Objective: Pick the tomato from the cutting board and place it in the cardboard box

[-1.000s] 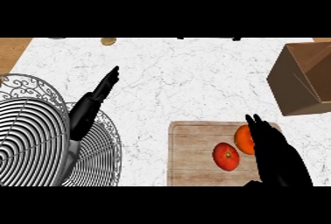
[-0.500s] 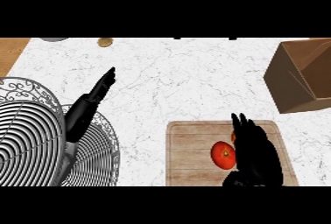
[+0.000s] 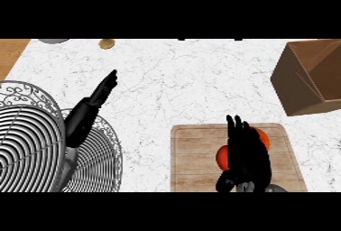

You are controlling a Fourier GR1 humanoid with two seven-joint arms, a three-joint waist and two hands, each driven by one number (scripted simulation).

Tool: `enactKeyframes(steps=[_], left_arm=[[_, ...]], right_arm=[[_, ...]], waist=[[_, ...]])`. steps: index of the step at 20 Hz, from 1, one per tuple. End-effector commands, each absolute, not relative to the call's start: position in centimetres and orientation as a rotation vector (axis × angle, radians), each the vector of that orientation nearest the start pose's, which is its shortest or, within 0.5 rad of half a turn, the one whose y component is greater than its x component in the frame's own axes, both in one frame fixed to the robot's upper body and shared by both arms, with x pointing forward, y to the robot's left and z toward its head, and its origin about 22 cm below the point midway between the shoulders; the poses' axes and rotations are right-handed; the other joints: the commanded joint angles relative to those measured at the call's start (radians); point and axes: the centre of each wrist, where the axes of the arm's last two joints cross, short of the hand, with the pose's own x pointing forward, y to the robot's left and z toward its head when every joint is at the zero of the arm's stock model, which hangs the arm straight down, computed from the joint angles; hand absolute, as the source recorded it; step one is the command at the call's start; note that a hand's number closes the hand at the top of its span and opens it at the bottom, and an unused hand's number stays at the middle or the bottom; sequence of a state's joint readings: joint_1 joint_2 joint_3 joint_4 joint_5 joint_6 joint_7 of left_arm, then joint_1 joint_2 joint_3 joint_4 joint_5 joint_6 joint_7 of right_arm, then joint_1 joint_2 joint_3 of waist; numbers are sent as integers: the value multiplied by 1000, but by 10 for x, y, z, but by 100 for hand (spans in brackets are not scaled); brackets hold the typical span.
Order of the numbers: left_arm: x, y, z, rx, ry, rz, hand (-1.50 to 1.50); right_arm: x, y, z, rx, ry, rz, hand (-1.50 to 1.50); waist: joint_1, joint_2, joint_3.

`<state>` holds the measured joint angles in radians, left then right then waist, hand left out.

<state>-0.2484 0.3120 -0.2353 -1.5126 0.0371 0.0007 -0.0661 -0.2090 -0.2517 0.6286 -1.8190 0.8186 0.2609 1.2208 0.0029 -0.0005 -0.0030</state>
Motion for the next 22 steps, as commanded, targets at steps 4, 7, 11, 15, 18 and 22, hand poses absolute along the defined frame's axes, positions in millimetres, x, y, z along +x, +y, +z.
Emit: enactKeyframes(steps=[4, 7, 11, 15, 18, 22], left_arm=[[303, 245, 64, 100, -1750, -520, 0], [292, 246, 55, 92, -1730, -518, 0], [283, 263, 58, 104, -1751, -533, 0], [301, 252, 82, 87, -1754, -526, 0], [290, 258, 64, 84, -1747, -536, 0], [282, 258, 65, 74, -1743, -537, 0]], right_arm=[[221, -105, 65, -1044, -564, 937, -150], [231, -113, 56, -1082, -522, 914, -150], [230, -112, 63, -1060, -521, 921, -150], [221, -107, 55, -1018, -534, 904, -150], [226, -126, 43, -1031, -603, 988, 150], [226, -125, 45, -1108, -663, 1045, 150]], waist=[[-9, 0, 2], [0, 0, 2], [6, -2, 2], [-4, -2, 3], [-1, 0, 3], [2, -1, 3]])
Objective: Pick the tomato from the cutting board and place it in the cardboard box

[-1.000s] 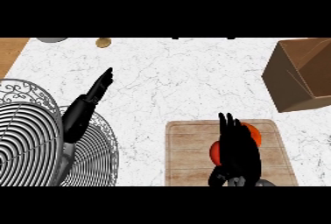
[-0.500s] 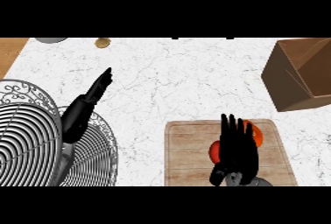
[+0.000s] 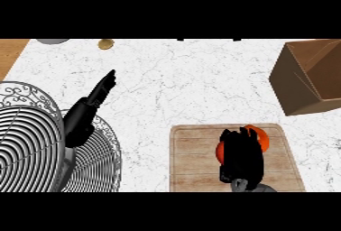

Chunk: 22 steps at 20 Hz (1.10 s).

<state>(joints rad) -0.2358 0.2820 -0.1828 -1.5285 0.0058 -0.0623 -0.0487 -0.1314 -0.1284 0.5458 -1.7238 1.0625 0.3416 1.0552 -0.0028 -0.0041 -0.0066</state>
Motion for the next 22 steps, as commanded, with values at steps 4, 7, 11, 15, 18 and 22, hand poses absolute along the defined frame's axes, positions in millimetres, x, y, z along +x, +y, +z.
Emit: enactKeyframes(steps=[4, 7, 11, 15, 18, 22], left_arm=[[298, 259, 63, 111, -1763, -526, 0], [298, 266, 55, 96, -1756, -532, 0], [302, 236, 74, 40, -1779, -574, 0], [309, 231, 74, 20, -1797, -594, 0], [308, 232, 75, 27, -1800, -608, 0], [310, 233, 74, 60, -1778, -575, 0]], right_arm=[[237, -137, 42, -1162, -719, 1056, 150], [268, -115, 49, -1146, -795, 1051, 150], [340, -135, 75, -1034, -949, 941, 150], [381, -153, 112, -1079, -1086, 885, 150], [404, -147, 119, -1175, -1132, 903, 150], [423, -123, 152, -1329, -1213, 964, 150]], waist=[[3, 4, 7], [11, 8, 6], [79, 31, 11], [102, 42, 10], [102, 33, 8], [79, 23, 7]])
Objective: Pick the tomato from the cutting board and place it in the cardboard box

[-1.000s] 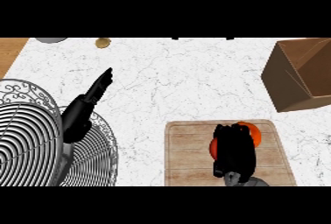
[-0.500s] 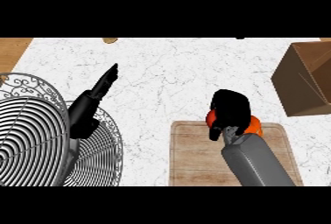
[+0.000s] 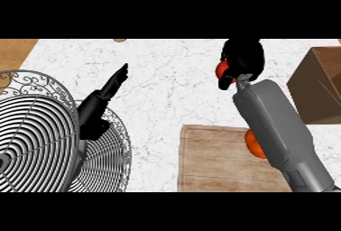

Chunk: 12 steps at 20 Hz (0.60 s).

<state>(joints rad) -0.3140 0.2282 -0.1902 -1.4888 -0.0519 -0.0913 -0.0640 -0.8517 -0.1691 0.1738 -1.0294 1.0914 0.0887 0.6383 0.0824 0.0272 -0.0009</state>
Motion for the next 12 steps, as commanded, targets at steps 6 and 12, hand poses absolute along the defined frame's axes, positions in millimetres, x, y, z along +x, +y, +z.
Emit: enactKeyframes(steps=[6, 12], left_arm=[[306, 243, 71, 46, -1776, -575, 0], [288, 250, 63, 78, -1765, -570, 0]], right_arm=[[443, -130, 213, -1463, -1259, 647, 150], [455, -187, 231, -1553, -1174, 284, 150]], waist=[[-30, -16, 0], [-39, -21, 1]])
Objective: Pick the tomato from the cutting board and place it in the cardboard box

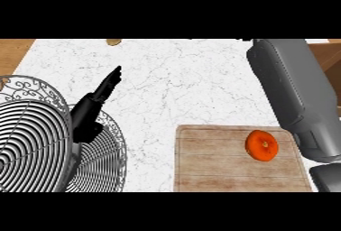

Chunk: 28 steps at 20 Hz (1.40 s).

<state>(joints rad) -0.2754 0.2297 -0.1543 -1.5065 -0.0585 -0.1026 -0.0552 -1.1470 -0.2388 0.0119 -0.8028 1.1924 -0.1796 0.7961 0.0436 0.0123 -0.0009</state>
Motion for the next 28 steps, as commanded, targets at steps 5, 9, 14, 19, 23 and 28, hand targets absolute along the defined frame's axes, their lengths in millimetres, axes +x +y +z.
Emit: enactKeyframes(steps=[5, 9, 14, 19, 23, 28], left_arm=[[289, 256, 66, 61, -1751, -558, 0], [296, 251, 64, 78, -1763, -570, 0], [306, 265, 77, 75, -1760, -525, 0], [289, 263, 58, 96, -1751, -529, 0], [286, 264, 73, 110, -1766, -544, 0], [296, 254, 72, 77, -1745, -541, 0]], right_arm=[[460, -228, 220, -1578, -1112, 153, 150], [464, -255, 222, -1583, -1072, 92, 150], [460, -301, 223, -1557, -888, 294, 150], [450, -345, 198, -1314, -747, 323, 150], [437, -380, 194, -1224, -722, 379, 150], [427, -401, 174, -1120, -560, 463, 150]], waist=[[-14, -6, 1], [-17, -3, 1], [-26, -5, 1], [-27, -7, 1], [-30, -13, 2], [-35, -11, 1]])
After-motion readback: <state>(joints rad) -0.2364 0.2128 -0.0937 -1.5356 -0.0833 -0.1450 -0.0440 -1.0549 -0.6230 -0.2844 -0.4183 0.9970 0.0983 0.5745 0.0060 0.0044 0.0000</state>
